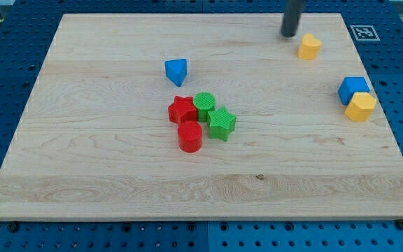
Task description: Move the yellow heart closer to blue cube
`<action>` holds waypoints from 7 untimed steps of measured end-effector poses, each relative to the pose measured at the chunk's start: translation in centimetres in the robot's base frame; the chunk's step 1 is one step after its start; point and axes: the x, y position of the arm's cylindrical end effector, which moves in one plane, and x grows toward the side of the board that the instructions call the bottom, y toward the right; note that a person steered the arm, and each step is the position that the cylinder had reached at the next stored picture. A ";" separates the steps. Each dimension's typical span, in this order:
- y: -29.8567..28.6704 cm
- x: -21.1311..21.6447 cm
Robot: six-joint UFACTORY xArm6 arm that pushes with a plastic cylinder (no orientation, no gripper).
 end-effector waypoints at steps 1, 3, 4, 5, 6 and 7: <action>0.3 0.1; -1.0 4.2; -1.4 3.3; 0.0 2.0; 0.2 4.5; 0.3 6.9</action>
